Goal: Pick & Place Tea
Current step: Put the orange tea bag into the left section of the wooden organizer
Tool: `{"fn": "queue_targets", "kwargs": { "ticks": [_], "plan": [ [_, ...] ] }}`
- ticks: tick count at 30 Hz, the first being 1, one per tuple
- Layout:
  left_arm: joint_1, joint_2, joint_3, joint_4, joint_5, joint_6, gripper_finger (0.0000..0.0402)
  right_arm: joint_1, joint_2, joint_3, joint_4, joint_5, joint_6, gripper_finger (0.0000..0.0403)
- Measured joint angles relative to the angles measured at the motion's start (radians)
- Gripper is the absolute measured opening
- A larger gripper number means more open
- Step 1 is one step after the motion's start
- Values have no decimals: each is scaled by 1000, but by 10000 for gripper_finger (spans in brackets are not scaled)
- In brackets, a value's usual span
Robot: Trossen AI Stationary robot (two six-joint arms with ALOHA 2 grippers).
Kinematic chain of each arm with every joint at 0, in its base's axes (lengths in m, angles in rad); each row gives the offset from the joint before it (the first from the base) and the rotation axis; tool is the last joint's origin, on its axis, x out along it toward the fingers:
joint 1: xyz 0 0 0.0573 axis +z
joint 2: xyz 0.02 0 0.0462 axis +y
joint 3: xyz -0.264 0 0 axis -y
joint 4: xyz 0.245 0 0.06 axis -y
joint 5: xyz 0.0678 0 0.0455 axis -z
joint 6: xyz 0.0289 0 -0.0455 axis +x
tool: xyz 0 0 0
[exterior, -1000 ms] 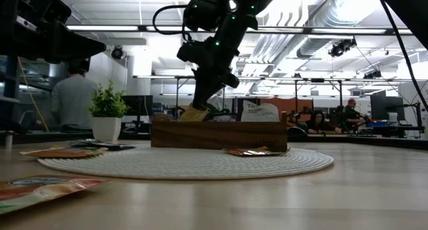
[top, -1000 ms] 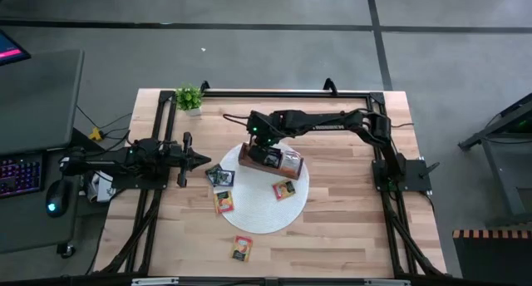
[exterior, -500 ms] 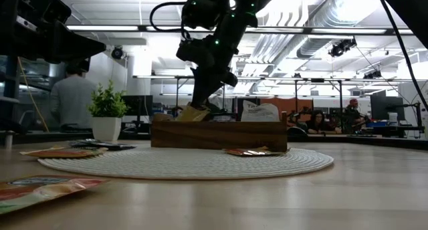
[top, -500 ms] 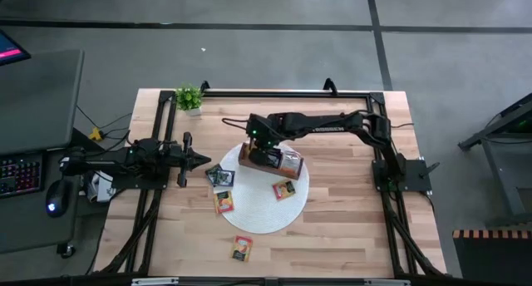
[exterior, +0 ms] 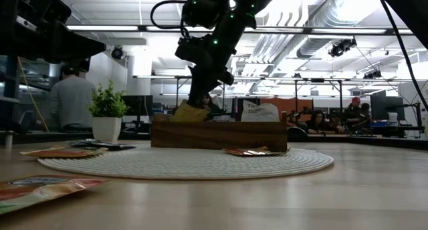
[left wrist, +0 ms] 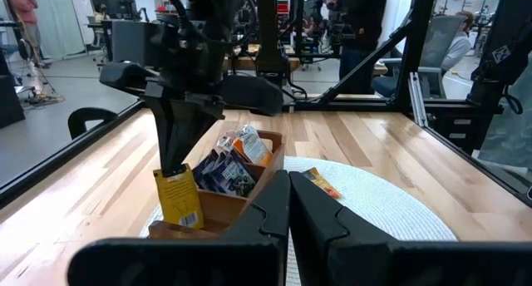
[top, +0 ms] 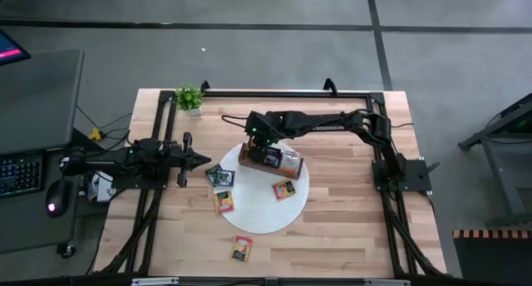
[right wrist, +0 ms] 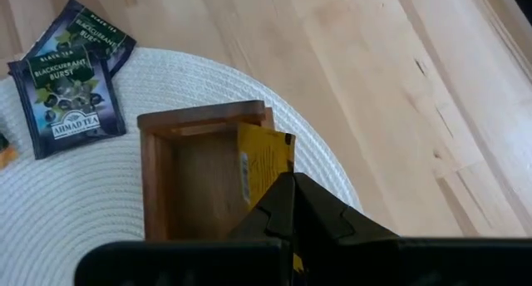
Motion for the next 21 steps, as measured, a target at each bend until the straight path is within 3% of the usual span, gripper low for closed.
{"fn": "queue_targets", "kwargs": {
  "ticks": [21],
  "plan": [
    [0, 0, 0, 0, 0, 0, 1, 12, 0, 0, -49, 23, -56, 1]
  ]
}}
